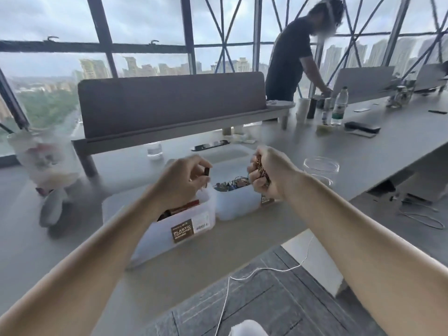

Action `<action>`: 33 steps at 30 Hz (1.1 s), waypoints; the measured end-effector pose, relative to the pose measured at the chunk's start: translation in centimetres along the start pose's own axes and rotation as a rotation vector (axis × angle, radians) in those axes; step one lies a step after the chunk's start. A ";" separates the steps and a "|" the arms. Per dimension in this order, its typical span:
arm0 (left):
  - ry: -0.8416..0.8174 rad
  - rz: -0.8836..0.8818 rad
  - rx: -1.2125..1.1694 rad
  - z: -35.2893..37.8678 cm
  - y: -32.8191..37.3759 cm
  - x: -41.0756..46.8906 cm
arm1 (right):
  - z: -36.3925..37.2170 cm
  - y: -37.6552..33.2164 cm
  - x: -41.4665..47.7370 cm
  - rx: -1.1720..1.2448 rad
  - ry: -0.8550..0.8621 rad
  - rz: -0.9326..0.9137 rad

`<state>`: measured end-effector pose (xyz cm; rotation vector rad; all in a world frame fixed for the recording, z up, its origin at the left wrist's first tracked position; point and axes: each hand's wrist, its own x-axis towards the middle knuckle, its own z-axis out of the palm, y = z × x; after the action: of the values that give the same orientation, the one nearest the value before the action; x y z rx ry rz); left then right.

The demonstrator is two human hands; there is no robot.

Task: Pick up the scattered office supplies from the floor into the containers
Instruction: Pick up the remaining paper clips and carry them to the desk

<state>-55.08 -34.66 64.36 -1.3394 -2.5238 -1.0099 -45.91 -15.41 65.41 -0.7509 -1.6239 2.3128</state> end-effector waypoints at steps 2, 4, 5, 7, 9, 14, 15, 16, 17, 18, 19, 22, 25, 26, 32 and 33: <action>-0.020 -0.036 0.057 -0.6 -1.0 0.3 | 1.3 -0.8 1.7 -0.068 0.005 -0.038; -0.067 -0.063 0.042 -1.2 -2.3 0.3 | 2.8 -1.1 3.8 -0.169 0.033 -0.049; -0.107 -0.072 0.022 -1.4 -3.0 0.3 | 3.4 -1.1 4.6 -0.246 0.061 -0.054; -0.221 -0.086 0.018 -1.3 -4.2 0.1 | 4.2 -0.6 6.3 -0.585 0.104 -0.151; -0.334 -0.096 0.086 -0.9 -5.2 -0.1 | 4.1 0.2 7.5 -1.119 0.144 -0.336; -0.348 -0.130 0.186 -0.8 -6.9 -0.3 | 3.9 1.6 9.8 -1.392 0.019 -0.407; -0.316 -0.130 0.184 -0.9 -7.1 -0.4 | 3.9 1.9 10.3 -1.390 0.009 -0.411; -0.286 -0.124 0.181 -1.0 -7.2 -0.4 | 3.8 2.1 10.9 -1.389 -0.003 -0.428; -0.262 -0.111 0.179 -1.0 -7.4 -0.6 | 3.6 2.2 11.3 -1.399 -0.002 -0.439; -0.245 -0.098 0.173 -1.0 -7.4 -0.8 | 3.5 2.2 11.4 -1.416 0.007 -0.447; -0.235 -0.088 0.157 -0.9 -7.5 -1.1 | 3.4 2.3 11.6 -1.430 0.009 -0.449; -0.219 -0.074 0.114 -0.4 -7.9 -1.8 | 2.7 2.4 12.1 -1.474 -0.040 -0.467; -0.163 -0.076 0.105 0.0 -8.2 -2.2 | 2.1 2.4 12.3 -1.504 -0.057 -0.503; -0.146 -0.075 0.103 0.1 -8.2 -2.2 | 2.1 2.3 12.1 -1.507 -0.060 -0.519; -0.139 -0.064 0.107 0.2 -8.1 -2.2 | 2.1 1.8 11.6 -1.515 -0.038 -0.499; -0.137 -0.063 0.099 0.2 -8.1 -2.2 | 2.1 1.9 11.8 -1.515 -0.034 -0.479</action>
<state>-59.98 -39.25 59.25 -1.3532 -2.6924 -0.8174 -56.73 -12.48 60.91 -0.3686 -2.9549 0.4711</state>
